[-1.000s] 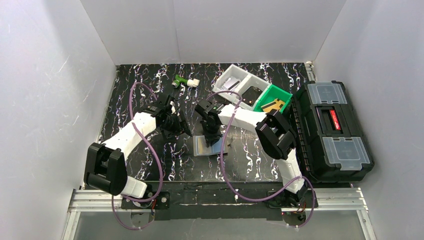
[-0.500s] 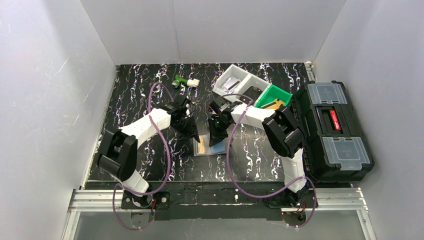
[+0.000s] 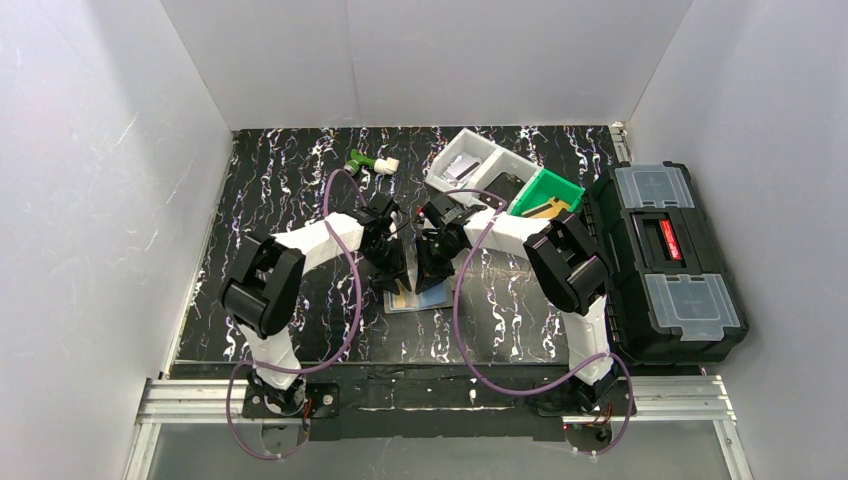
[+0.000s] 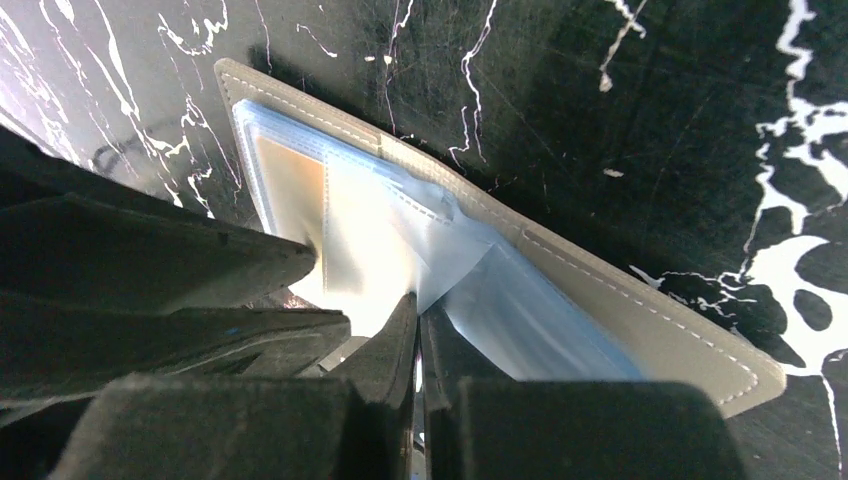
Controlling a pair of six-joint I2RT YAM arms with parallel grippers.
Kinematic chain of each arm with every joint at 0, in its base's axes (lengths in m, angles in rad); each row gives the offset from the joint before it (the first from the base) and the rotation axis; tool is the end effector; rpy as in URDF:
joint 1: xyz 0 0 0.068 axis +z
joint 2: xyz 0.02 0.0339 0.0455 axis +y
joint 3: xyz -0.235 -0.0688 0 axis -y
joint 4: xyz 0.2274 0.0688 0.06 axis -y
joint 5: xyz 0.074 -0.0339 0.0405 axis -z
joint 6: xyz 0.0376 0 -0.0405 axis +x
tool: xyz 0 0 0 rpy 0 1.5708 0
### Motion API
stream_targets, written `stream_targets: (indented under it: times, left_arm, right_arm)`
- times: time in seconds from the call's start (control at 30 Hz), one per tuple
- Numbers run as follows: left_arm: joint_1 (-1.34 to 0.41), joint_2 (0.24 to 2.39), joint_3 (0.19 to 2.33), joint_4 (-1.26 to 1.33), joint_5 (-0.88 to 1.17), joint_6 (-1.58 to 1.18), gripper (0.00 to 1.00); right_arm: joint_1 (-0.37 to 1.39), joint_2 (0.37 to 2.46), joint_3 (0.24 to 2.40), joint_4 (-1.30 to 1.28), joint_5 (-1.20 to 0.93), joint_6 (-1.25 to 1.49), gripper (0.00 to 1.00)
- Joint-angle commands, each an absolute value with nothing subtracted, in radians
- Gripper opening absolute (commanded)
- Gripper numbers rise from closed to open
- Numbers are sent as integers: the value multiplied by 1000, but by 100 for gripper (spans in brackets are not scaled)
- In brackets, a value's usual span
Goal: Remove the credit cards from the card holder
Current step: Remove the credit card from the card holder.
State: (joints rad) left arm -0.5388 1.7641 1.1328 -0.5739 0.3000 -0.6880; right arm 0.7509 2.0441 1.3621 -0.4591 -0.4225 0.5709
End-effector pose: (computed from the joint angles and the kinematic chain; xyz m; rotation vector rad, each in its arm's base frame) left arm 0.2719 -0.1755 0.1557 -0.1372 2.9368 -0.6759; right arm 0.2721 0.2750 0.1275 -0.3998 2.9050 0.8882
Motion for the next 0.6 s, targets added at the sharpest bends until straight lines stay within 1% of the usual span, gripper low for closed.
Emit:
stream_targets:
  times: [0.0, 0.1, 0.3, 0.4, 0.43, 0.57]
  left_arm:
    - [-546, 1781, 1146, -555, 327, -682, 31]
    - [-549, 1789, 1132, -524, 349, -690, 28]
    - [-549, 1775, 1101, -501, 342, -732, 11]
    - [-549, 1749, 1086, -501, 314, -753, 2]
    - [-549, 1740, 1082, -505, 301, -763, 0]
    - [-549, 1707, 1073, -521, 269, -783, 0]
  right_arm:
    - [756, 2092, 1329, -427, -375, 538, 6]
    - [756, 2087, 1337, -431, -377, 535, 7]
    - [754, 2061, 1401, -490, -363, 520, 11]
    - [749, 2046, 1441, -528, -351, 511, 17]
    - [747, 2040, 1456, -541, -349, 508, 19]
    - [743, 2022, 1502, -596, -333, 503, 30]
